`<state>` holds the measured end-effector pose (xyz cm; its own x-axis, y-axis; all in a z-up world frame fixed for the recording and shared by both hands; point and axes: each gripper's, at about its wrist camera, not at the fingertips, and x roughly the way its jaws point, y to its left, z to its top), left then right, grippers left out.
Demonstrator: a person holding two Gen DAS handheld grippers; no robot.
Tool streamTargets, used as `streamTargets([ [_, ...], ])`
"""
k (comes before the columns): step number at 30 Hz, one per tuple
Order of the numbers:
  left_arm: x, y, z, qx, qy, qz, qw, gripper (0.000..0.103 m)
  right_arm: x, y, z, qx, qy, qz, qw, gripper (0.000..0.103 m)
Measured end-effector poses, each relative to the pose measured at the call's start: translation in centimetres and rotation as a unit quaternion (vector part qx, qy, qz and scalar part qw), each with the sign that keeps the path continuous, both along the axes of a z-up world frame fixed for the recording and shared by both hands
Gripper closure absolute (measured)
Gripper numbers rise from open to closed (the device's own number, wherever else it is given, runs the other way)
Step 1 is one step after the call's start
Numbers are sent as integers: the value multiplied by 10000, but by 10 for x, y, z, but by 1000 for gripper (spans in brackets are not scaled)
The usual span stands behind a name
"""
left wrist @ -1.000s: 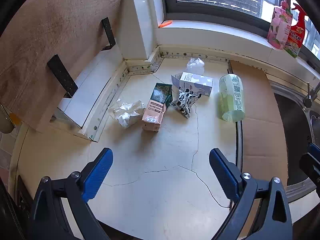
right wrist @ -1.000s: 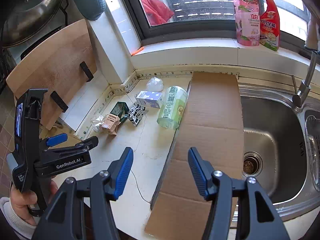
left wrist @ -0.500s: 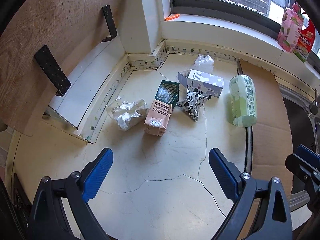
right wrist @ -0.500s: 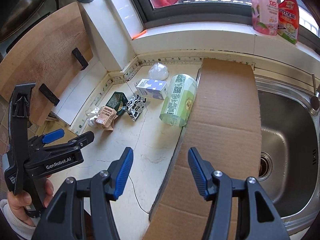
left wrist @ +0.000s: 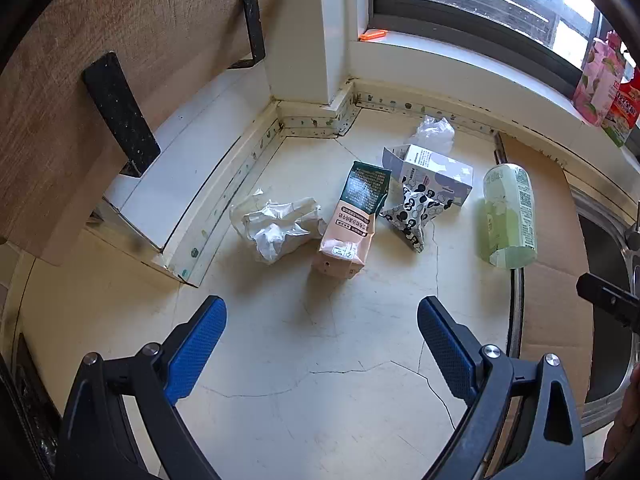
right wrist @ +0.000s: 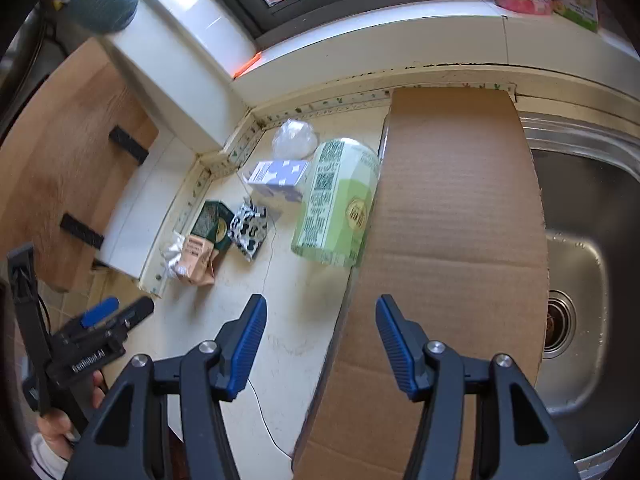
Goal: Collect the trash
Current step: 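Grasp the green-and-pink milk carton with the left tool while the right tool grasps the green tea cup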
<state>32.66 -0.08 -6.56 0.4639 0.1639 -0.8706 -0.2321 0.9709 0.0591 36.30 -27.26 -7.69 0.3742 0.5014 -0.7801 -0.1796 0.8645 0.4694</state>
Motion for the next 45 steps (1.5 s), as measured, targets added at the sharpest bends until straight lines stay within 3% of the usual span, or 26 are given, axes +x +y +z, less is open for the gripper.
streamTargets([
  [8, 19, 7, -2, -191, 14, -22, 9998, 8, 46, -9, -12, 460, 409, -252, 9978, 46],
  [12, 40, 4, -8, -260, 158, -158, 9994, 18, 67, 0, -20, 483, 582, -256, 9968, 45],
  [22, 89, -6, -37, -316, 744, -368, 9960, 19, 100, 20, -48, 208, 995, -346, 9942, 45],
  [27, 103, -4, -44, -408, 943, -430, 9938, 30, 104, 26, -57, 295, 1086, -350, 9930, 45],
  [35, 122, -6, -55, -432, 1236, -483, 9902, 30, 103, 38, -57, 306, 1028, -256, 9939, 48],
  [37, 126, -8, -60, -416, 1313, -506, 9892, 37, 100, 39, -58, 365, 1071, -210, 9934, 49],
  [39, 129, -8, -64, -412, 1400, -519, 9879, 53, 94, 39, -58, 414, 1098, -157, 9930, 49],
  [45, 135, -9, -76, -308, 1553, -467, 9863, 57, 72, 39, -54, 614, 1123, -45, 9918, 50],
])
